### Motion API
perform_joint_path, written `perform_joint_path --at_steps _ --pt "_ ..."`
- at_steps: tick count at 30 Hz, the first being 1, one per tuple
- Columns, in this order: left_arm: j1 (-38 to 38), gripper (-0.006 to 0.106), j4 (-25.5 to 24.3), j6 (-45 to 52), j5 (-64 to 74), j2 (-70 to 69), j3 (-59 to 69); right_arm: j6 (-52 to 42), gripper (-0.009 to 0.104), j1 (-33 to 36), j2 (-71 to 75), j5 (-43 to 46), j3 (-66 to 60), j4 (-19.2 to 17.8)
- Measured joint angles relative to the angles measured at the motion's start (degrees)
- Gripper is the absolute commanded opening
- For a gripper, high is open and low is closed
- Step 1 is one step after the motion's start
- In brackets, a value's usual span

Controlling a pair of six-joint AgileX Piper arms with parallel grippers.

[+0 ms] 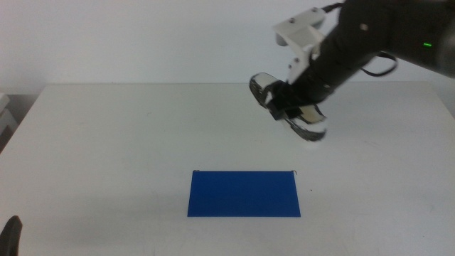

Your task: Use one arm to grab the shoe from the table and place it on the mat.

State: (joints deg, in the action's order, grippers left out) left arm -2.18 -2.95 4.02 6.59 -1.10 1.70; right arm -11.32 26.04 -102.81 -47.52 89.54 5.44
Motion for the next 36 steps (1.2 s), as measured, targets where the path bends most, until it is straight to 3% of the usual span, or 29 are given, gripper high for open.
perform_joint_path --at_steps 9,15,24,30,36 --pt "0.0 0.094 0.0 0.0 0.0 0.0 0.0 4.14 -0.004 3.52 5.13 1.43 -9.26 -1.19" --pt "0.0 0.094 0.0 0.0 0.0 0.0 0.0 4.33 -0.004 8.8 4.48 4.33 -9.74 -3.86" --pt "0.0 0.094 0.0 0.0 0.0 0.0 0.0 -0.59 -0.004 14.84 -0.09 7.25 -9.74 -5.44" --pt "0.0 0.094 0.0 0.0 0.0 0.0 0.0 -9.54 -0.004 15.42 -3.15 7.79 -9.74 -5.92" --pt "0.0 0.094 0.0 0.0 0.0 0.0 0.0 -28.04 -0.004 15.42 -5.04 7.86 -9.74 -5.81"
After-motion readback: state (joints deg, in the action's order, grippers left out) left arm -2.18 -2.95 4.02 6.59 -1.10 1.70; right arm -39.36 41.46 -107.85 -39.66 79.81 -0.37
